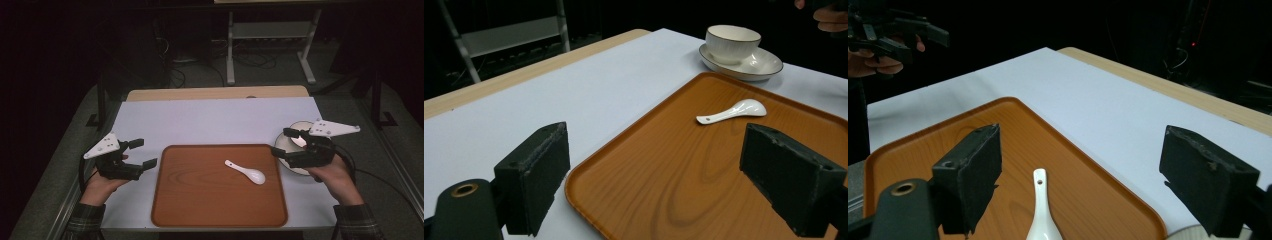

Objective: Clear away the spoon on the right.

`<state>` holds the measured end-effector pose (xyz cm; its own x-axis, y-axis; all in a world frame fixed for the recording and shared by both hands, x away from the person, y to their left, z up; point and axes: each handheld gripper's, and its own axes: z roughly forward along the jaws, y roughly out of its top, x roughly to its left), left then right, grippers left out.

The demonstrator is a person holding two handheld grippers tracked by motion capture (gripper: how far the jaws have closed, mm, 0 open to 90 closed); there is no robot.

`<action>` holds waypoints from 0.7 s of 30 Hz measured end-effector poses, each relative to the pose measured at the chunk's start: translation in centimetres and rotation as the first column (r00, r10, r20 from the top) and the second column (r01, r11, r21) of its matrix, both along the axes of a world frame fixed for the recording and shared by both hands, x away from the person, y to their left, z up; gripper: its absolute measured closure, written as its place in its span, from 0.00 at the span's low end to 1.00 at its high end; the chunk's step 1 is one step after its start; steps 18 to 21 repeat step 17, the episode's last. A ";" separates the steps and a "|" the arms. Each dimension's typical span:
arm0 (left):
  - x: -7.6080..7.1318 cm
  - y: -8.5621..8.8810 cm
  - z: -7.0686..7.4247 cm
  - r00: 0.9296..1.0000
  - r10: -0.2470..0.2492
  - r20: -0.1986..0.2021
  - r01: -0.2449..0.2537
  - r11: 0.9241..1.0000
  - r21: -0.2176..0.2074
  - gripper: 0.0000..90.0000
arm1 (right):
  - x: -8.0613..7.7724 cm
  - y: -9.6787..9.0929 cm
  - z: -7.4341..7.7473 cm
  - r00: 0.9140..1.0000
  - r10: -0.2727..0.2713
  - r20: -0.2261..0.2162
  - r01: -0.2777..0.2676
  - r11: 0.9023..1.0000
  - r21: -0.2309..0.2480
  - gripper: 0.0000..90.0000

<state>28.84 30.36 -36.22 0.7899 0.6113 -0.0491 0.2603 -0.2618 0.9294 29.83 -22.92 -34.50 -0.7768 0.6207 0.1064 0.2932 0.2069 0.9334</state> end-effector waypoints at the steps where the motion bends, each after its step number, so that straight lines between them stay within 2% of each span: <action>1: -0.1 0.0 0.0 1.000 0.002 0.003 -0.002 1.000 -0.005 0.13 | -0.2 -0.3 0.1 1.000 -0.002 0.006 0.002 1.000 0.002 0.18; 13: -0.5 -0.1 0.2 1.000 -0.006 0.008 0.006 1.000 -0.011 0.13 | -2.1 -3.6 -0.1 0.998 -0.051 0.036 0.049 0.997 0.051 0.18; 21: -0.4 -0.1 0.2 1.000 -0.005 0.007 0.005 1.000 -0.014 0.13 | -2.3 -4.1 -0.1 0.997 -0.061 0.038 0.059 0.997 0.058 0.18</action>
